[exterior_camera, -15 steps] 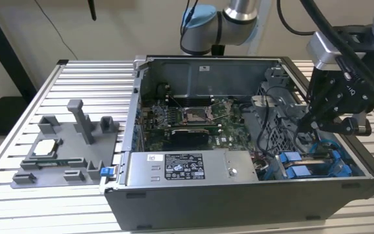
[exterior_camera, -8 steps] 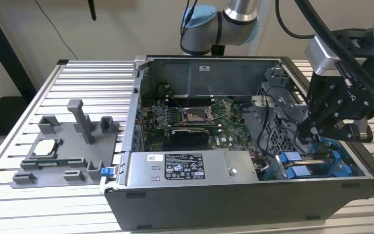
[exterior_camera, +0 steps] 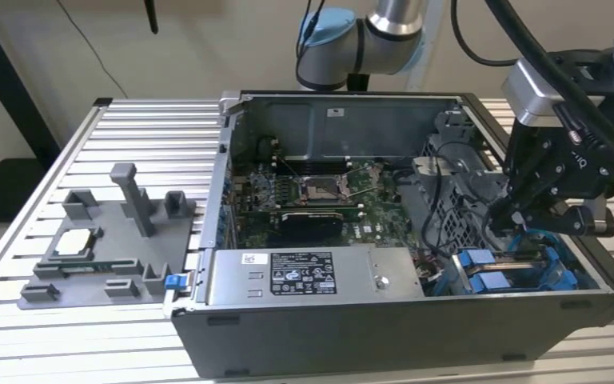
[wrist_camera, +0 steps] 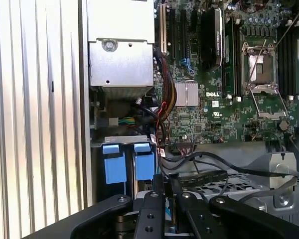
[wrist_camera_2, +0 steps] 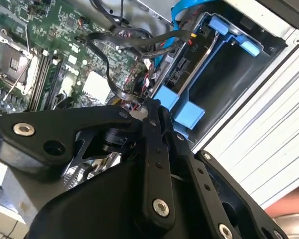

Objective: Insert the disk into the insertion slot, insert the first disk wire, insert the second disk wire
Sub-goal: 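Insert the second disk wire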

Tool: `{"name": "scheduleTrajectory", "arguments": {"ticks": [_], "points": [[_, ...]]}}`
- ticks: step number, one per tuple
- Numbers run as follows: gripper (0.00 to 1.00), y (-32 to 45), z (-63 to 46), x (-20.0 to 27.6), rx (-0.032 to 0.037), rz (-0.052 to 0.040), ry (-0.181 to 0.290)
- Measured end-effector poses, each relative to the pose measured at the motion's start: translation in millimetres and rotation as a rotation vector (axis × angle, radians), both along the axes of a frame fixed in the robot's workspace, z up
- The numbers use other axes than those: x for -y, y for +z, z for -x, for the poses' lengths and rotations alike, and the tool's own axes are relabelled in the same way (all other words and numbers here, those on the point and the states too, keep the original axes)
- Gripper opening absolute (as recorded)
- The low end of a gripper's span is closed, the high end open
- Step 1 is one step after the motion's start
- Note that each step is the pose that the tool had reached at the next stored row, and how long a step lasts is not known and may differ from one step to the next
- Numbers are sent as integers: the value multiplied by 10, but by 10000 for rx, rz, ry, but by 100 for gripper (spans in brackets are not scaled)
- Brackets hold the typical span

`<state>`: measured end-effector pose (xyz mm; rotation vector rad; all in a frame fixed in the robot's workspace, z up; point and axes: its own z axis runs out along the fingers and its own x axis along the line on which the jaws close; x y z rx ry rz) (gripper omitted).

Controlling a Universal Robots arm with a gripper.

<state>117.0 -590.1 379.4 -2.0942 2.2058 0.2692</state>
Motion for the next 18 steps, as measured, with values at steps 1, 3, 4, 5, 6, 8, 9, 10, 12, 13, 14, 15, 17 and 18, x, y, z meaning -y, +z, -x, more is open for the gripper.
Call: {"name": "scheduleTrajectory", "arguments": {"ticks": [1, 3, 4, 5, 6, 8, 9, 10, 12, 13, 14, 15, 17, 18], "points": [[0, 0, 0, 1, 0, 8, 5], [0, 0, 0, 1, 0, 12, 7], [0, 0, 0, 1, 0, 13, 8], [0, 0, 0, 2, 0, 15, 10], [0, 1, 0, 2, 0, 17, 11], [0, 1, 0, 2, 0, 21, 13], [0, 1, 0, 2, 0, 23, 14], [0, 0, 0, 3, 0, 25, 15], [0, -2, 0, 2, -1, 45, 15], [0, -2, 0, 2, 0, 78, 15], [0, -1, 0, 2, 0, 120, 15], [0, -3, 0, 2, 0, 159, 15], [0, -4, 0, 3, -1, 187, 15], [0, -4, 0, 3, 0, 191, 15]]}}
